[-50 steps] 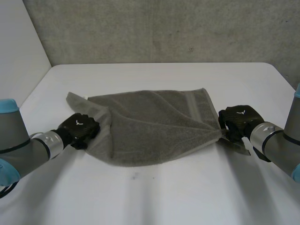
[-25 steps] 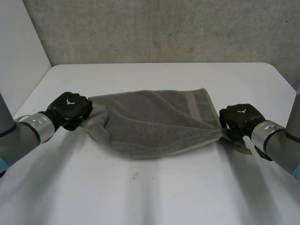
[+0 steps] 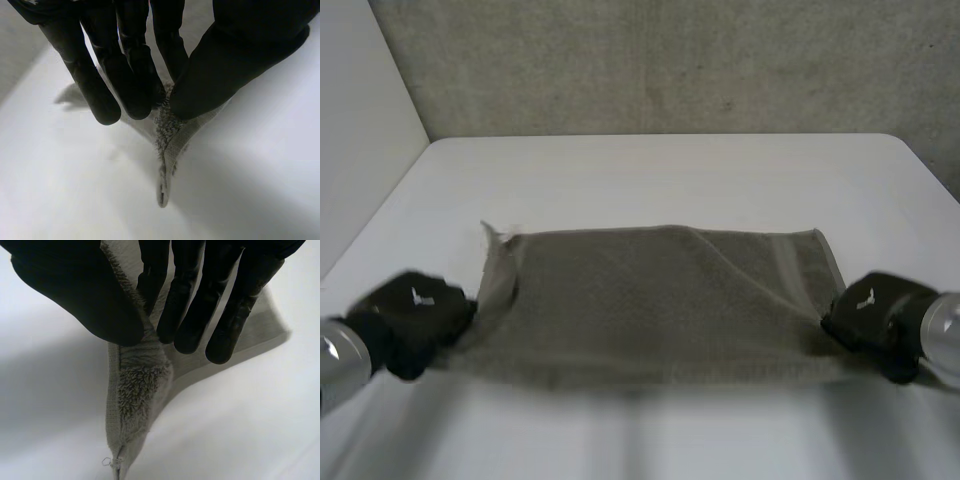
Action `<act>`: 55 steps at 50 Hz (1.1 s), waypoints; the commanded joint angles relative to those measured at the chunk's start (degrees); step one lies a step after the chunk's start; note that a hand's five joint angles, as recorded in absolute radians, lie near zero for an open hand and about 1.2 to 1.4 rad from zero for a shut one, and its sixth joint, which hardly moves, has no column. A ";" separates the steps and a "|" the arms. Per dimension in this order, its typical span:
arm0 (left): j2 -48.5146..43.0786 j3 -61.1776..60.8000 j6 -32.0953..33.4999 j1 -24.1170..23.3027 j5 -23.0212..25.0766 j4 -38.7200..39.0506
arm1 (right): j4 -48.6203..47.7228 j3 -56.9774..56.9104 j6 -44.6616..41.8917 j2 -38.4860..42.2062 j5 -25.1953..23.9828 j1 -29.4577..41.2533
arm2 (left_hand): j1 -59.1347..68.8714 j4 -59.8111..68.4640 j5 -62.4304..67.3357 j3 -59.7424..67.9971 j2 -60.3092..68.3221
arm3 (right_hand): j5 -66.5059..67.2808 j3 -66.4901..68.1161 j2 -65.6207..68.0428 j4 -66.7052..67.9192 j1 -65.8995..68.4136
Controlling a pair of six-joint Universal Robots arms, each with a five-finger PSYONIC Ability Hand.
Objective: Fold the towel.
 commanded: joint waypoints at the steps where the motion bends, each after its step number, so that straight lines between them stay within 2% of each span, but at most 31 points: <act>1: -6.80 -4.17 3.46 -0.16 -1.79 1.22 | -1.41 3.88 -3.09 5.49 5.11 0.38 | 13.42 10.25 11.40 10.37 10.24 | 13.09 11.85 12.21 11.51 25.22; 3: -9.25 -3.29 4.51 -0.43 -4.41 2.79 | -2.38 3.26 -3.18 6.20 5.83 0.38 | 13.42 10.25 11.40 10.37 10.24 | 13.09 11.85 12.21 11.51 25.22; 6: -11.11 -1.79 4.69 -0.87 -5.74 4.91 | -6.42 1.94 -3.53 7.96 6.18 0.82 | 13.42 10.25 11.40 10.37 10.24 | 13.09 11.85 12.21 11.51 25.22; 8: -13.66 1.02 4.69 -1.75 -7.23 7.55 | -10.80 -1.21 -2.75 12.07 6.61 2.13 | 13.42 10.25 11.40 10.37 10.24 | 13.09 11.85 12.21 11.51 25.22; 13: -22.60 12.94 4.69 -5.34 -10.83 10.18 | -13.71 -7.44 -1.17 16.74 8.19 5.47 | 13.42 10.25 11.40 10.37 10.24 | 13.09 11.85 12.21 11.51 25.22; 19: -27.02 22.64 4.60 -7.90 -11.89 10.45 | -17.40 -17.20 2.26 20.17 9.43 6.44 | 13.42 10.25 11.40 10.37 10.24 | 13.09 11.85 12.21 11.51 25.22; 23: -31.84 33.68 4.25 -9.65 -12.24 10.53 | -21.10 -22.93 2.44 22.64 9.43 6.44 | 13.42 10.25 11.40 10.37 10.24 | 13.09 11.85 12.21 11.51 25.22; 25: -33.43 38.11 4.07 -10.45 -12.24 10.71 | -23.74 -26.62 2.44 24.13 9.69 6.44 | 13.42 10.25 11.40 10.37 10.24 | 13.09 11.85 12.21 11.51 25.22; 27: -37.11 50.87 3.46 -11.85 -12.51 12.11 | -31.25 -36.33 2.97 26.49 10.04 6.44 | 13.42 10.25 11.40 10.37 10.24 | 13.09 11.85 12.21 11.51 25.22; 28: -37.12 50.94 3.46 -11.85 -12.51 12.12 | -36.25 -40.03 3.58 26.85 10.31 6.44 | 13.42 10.25 11.40 10.37 10.24 | 13.09 11.85 12.21 11.51 25.22; 29: -38.52 58.51 1.89 -12.64 -13.20 13.68 | -36.30 -40.07 3.59 26.86 10.31 6.44 | 13.42 10.25 11.40 10.37 10.24 | 13.09 11.85 12.21 11.51 25.22; 30: -38.88 64.16 -1.17 -12.99 -14.26 15.87 | -41.79 -42.68 4.72 26.51 10.57 6.53 | 13.42 10.25 11.40 10.37 10.24 | 13.09 11.85 12.21 11.51 25.22; 31: -38.88 64.21 -1.20 -13.00 -14.27 15.90 | -48.02 -44.01 6.47 25.38 10.75 6.53 | 13.42 10.25 11.40 10.37 10.24 | 13.09 11.85 12.21 11.51 25.22; 32: -38.80 68.48 -5.64 -13.17 -15.31 18.85 | -48.08 -44.03 6.49 25.36 10.75 6.53 | 13.42 10.25 11.40 10.37 10.24 | 13.09 11.85 12.21 11.51 25.22; 33: -38.19 71.74 -12.21 -13.08 -16.02 22.19 | -52.95 -44.11 8.05 23.71 10.75 6.53 | 13.42 10.25 11.40 10.37 10.24 | 13.09 11.85 12.21 11.51 25.22; 34: -38.18 71.77 -12.28 -13.08 -16.02 22.22 | -53.00 -44.11 8.07 23.69 10.75 6.53 | 13.42 10.25 11.40 10.37 10.24 | 13.09 11.85 12.21 11.51 25.22; 36: -34.16 72.13 -24.61 -12.65 -15.41 26.86 | -56.78 -42.45 10.52 20.72 10.49 6.53 | 13.42 10.25 11.40 10.37 10.24 | 13.09 11.85 12.21 11.51 25.22; 37: -34.14 72.12 -24.67 -12.64 -15.41 26.88 | -56.78 -42.44 10.53 20.71 10.48 6.53 | 13.42 10.25 11.40 10.37 10.24 | 13.09 11.85 12.21 11.51 25.22; 38: -32.31 71.34 -29.11 -12.56 -14.89 28.27 | -56.17 -41.49 10.88 20.18 10.31 6.53 | 13.42 10.25 11.40 10.37 10.24 | 13.09 11.85 12.21 11.51 25.22; 40: -31.16 69.42 -31.59 -12.47 -14.71 28.90 | -55.20 -40.16 10.97 19.83 10.31 6.53 | 13.42 10.25 11.40 10.37 10.24 | 13.09 11.85 12.21 11.51 25.22; 50: -29.04 52.08 -32.14 -12.20 -11.54 29.34 | -48.61 -33.57 12.64 19.74 8.11 6.62 | 13.42 10.25 11.40 10.37 10.24 | 13.09 11.85 12.21 11.51 25.22; 52: -29.13 44.57 -32.14 -12.03 -10.14 29.61 | -48.61 -29.63 12.90 20.00 5.58 6.44 | 13.42 10.25 11.40 10.37 10.24 | 13.09 11.85 12.21 11.51 25.22; 53: -29.13 44.53 -32.14 -12.03 -10.14 29.61 | -48.61 -29.61 12.90 20.00 5.56 6.44 | 13.42 10.25 11.40 10.37 10.24 | 13.09 11.85 12.21 11.51 25.22; 55: -29.48 37.09 -32.05 -11.68 -9.52 30.65 | -48.61 -24.45 12.73 20.97 2.07 6.18 | 13.42 10.25 11.40 10.37 10.24 | 13.09 11.85 12.21 11.51 25.22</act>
